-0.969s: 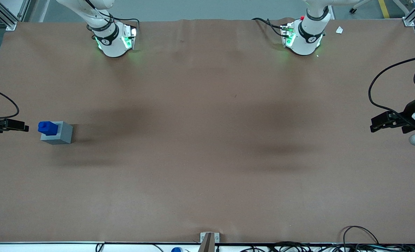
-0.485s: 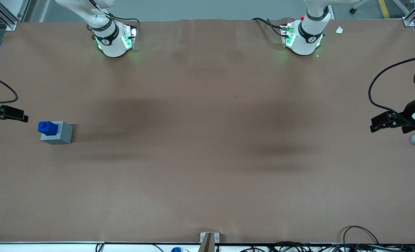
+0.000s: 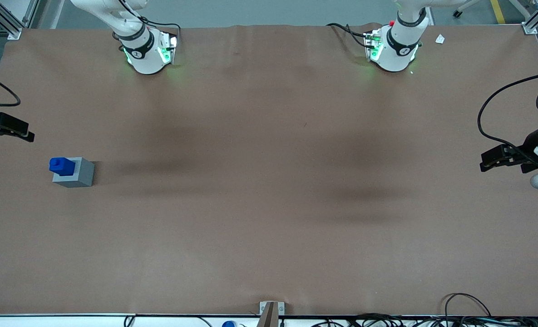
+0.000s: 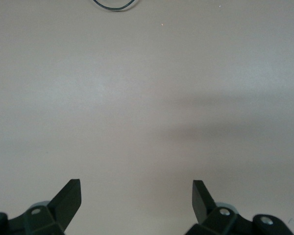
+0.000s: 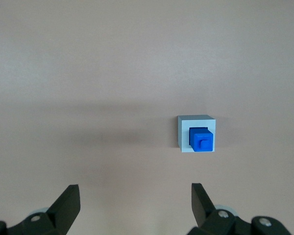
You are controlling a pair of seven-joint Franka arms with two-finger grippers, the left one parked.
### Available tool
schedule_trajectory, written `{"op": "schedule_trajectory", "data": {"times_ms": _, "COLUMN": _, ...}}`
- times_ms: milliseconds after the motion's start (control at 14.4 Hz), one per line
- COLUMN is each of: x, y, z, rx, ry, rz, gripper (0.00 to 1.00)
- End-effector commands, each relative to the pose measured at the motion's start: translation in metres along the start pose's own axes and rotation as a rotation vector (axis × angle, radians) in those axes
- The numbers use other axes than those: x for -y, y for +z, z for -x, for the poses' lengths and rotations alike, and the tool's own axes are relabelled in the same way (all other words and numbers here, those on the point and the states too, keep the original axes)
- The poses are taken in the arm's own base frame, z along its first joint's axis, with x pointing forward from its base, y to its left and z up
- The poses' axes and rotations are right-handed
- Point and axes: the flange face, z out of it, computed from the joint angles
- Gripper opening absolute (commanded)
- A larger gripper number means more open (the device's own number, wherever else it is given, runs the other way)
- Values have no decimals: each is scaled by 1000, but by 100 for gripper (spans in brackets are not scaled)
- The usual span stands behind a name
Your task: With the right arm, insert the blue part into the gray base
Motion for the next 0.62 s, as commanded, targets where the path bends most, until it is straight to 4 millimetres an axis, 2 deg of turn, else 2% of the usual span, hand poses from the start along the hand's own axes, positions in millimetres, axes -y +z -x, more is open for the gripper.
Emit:
{"op": "schedule_trajectory", "data": {"times_ms": 0, "x": 19, "y": -12, "z": 20, "rx": -19, "ry": 29, "rz": 0, "gripper": 100}}
{"op": "schedule_trajectory", "data": {"times_ms": 346, "x": 47, "y": -27, "z": 37, "rx": -47, "ry": 17, "rz": -5, "gripper": 100}}
{"op": "schedule_trajectory", "data": {"times_ms": 554, "x": 42, "y": -34, "z": 42, "rx": -46, "ry": 29, "rz": -11, "gripper": 100}}
